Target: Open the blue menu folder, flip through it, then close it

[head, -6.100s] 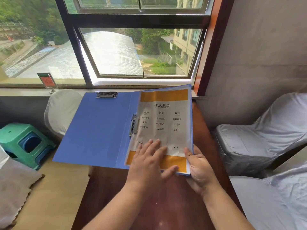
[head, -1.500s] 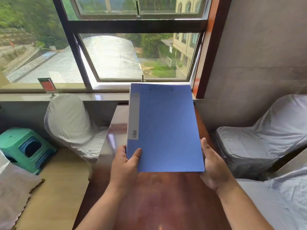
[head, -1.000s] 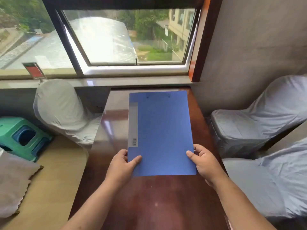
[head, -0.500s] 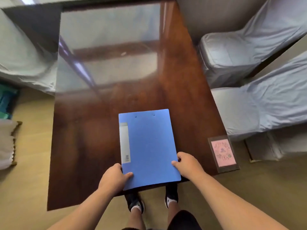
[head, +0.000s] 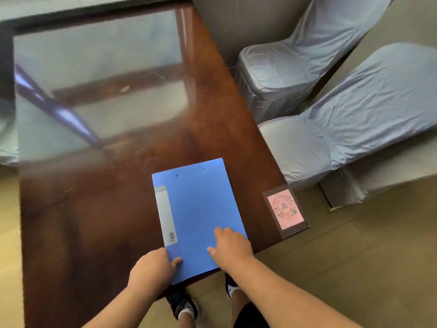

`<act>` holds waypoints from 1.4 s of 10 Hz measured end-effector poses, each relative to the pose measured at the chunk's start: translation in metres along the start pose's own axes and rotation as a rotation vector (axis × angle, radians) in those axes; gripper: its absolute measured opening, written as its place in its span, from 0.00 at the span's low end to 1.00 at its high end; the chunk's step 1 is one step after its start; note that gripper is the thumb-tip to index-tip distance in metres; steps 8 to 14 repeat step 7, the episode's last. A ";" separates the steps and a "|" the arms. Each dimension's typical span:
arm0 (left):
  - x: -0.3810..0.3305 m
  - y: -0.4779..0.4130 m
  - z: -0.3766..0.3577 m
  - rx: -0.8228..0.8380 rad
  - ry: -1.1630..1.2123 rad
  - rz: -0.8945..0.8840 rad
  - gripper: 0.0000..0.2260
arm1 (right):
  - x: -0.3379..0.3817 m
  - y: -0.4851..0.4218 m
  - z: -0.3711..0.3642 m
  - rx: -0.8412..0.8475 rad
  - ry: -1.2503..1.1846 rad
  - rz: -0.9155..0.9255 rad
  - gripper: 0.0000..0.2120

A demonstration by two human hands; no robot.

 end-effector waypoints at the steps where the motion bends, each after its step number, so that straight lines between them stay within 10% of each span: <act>1: -0.024 -0.008 0.000 0.034 0.021 -0.075 0.14 | -0.033 -0.001 0.006 -0.024 -0.023 -0.045 0.22; 14: -0.073 -0.011 0.017 -0.096 0.032 -0.155 0.14 | -0.090 -0.001 0.034 -0.030 -0.013 -0.063 0.19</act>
Point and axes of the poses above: each hand's wrist, its own y-axis away from the middle knuckle, its own z-axis out of the back of the hand, x = y × z, the point moved 1 cm from there along -y, towards the middle knuckle, and after that the axes turned 5 degrees about x, right-handed, at the moved point
